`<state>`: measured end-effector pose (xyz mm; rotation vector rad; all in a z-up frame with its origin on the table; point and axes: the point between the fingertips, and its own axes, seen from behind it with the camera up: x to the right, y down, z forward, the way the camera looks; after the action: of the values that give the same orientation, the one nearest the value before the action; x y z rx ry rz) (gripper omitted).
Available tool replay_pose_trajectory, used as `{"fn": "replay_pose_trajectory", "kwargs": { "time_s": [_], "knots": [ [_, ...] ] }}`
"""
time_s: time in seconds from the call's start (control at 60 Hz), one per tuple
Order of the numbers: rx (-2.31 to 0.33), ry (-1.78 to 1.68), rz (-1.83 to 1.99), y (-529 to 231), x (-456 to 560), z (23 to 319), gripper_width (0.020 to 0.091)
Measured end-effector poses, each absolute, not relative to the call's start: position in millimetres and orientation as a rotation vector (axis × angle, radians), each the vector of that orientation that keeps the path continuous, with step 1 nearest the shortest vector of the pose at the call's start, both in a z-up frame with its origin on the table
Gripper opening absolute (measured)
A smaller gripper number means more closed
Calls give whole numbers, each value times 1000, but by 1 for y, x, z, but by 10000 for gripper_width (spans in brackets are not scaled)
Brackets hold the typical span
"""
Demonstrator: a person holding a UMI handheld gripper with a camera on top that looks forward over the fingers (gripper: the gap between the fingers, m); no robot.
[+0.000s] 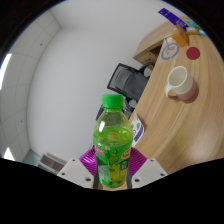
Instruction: Pour water
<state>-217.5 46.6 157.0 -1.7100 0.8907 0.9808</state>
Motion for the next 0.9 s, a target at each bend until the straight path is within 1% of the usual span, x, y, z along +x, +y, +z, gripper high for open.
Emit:
{"fn": "replay_pose_trajectory", "kwargs": {
  "time_s": [0.05, 0.083, 0.183, 0.367, 0.517, 0.667, 0.75, 0.767, 0.833, 0.9],
  "knots": [
    [-1672, 972, 1052, 54, -191, 160, 376],
    [-1640, 1019, 1092, 58, -176, 168, 379],
    [-1544, 1152, 1218, 76, -136, 173, 376],
    [-1350, 1486, 1439, 96, -95, 160, 376],
    [-1260, 1642, 1525, 100, -84, 144, 377],
    [-1327, 1634, 1522, 99, -86, 134, 377],
    [-1397, 1577, 1506, 98, -90, 136, 376],
    [-1420, 1555, 1495, 94, -91, 142, 378],
    [-1560, 1401, 1414, 90, -96, 148, 378],
    [-1685, 1193, 1248, 83, -87, 162, 376]
  ]
}}
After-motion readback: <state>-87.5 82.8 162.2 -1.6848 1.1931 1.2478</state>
